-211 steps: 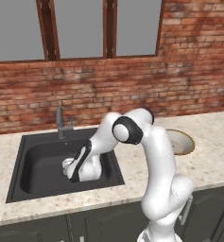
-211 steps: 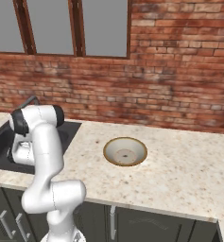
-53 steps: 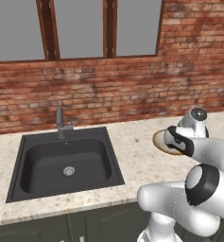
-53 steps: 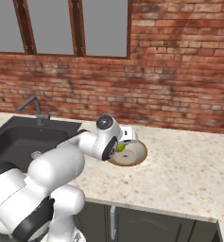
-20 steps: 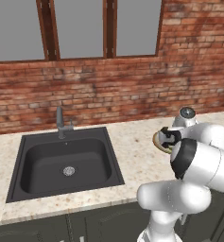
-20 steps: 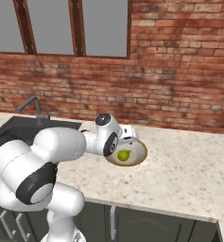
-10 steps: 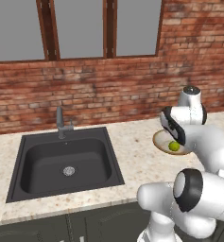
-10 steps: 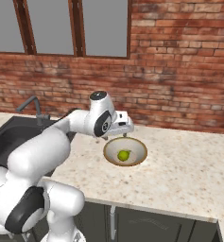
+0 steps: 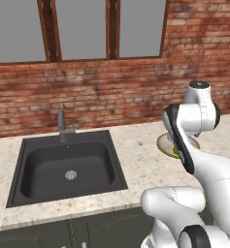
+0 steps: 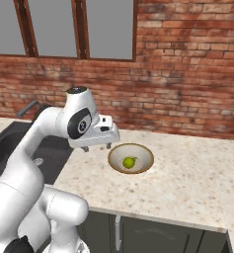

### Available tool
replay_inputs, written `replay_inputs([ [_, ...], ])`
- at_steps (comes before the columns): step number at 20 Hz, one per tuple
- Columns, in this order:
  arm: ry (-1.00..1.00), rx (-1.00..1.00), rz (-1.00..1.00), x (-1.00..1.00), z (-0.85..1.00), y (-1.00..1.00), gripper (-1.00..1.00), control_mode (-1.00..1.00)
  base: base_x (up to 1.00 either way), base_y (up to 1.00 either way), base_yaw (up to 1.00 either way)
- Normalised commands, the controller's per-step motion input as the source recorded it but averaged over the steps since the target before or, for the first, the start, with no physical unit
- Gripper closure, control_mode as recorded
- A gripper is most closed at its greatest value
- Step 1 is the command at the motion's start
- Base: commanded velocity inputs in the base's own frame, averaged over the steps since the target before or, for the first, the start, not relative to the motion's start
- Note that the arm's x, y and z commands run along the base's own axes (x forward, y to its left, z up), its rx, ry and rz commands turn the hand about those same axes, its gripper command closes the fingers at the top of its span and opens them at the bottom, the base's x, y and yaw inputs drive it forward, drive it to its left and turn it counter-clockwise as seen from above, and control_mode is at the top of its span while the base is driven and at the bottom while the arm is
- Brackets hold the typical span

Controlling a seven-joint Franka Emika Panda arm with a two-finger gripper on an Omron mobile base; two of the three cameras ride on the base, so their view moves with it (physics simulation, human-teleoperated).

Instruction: Pick the potatos from the cabinet and place them in one bowl. Pick the pear from the sink and place it in the other bowl.

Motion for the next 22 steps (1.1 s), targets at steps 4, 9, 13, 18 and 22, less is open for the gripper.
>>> replay_inputs([
  [4, 0.05, 0.0, 0.01, -1.0, 0.02, 0.76, -1.0, -1.0, 0.0, 0.0, 0.0],
  [9, -0.11, 0.01, 0.02, -0.91, -0.18, 0.66, -1.0, -1.0, 0.0, 0.0, 0.0],
  [13, -0.31, 0.1, 0.08, -0.66, -0.31, 0.29, -1.0, -1.0, 0.0, 0.0, 0.0],
  [18, -0.14, 0.03, 0.04, -0.16, -0.02, 0.05, -1.0, -1.0, 0.0, 0.0, 0.0],
  [22, 0.0, 0.0, 0.0, 0.0, 0.0, 0.0, -1.0, 1.0, -0.76, -0.03, 0.11],
])
